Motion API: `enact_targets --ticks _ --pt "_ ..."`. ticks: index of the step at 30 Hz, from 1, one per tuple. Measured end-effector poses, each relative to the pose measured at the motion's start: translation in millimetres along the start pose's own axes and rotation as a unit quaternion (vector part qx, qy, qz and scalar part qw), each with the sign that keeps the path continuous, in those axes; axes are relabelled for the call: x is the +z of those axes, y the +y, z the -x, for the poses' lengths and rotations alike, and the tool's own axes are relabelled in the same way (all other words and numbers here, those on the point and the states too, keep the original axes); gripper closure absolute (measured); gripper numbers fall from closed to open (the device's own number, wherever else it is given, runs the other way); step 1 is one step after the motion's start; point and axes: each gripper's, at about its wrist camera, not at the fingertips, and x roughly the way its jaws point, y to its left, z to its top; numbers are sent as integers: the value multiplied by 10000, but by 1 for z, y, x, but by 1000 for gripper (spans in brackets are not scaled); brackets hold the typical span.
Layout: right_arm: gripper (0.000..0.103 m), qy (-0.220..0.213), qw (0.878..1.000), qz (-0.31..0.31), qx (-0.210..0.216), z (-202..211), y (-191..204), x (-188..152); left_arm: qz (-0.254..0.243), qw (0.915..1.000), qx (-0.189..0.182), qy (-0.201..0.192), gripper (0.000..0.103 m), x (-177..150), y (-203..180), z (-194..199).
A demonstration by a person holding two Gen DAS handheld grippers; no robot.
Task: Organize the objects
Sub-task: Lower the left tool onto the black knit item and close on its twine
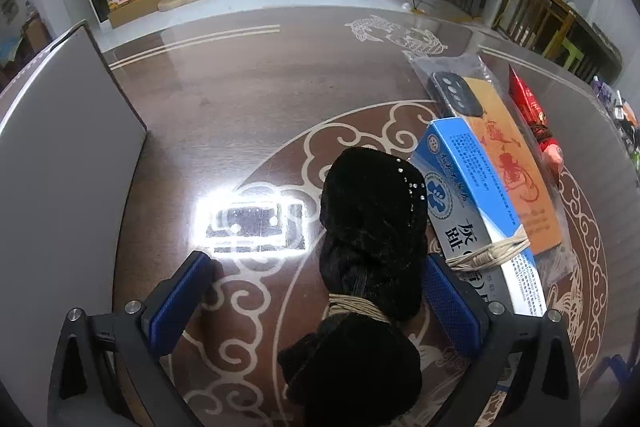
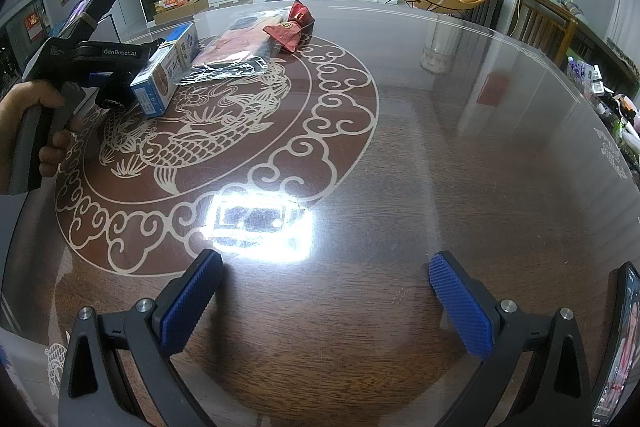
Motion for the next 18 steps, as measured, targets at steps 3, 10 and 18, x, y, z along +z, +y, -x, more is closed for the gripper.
enact_targets --ticks 3,10,18 --pt "0 -1 10000 -1 3 0 0 0 20 10000 49 2 2 -1 4 3" --pt "0 -1 10000 0 -1 0 0 0 131 9989 165 -427 63 -22 15 26" --pt "0 -2 10000 0 0 0 0 0 185 9980 262 -550 68 -69 14 46"
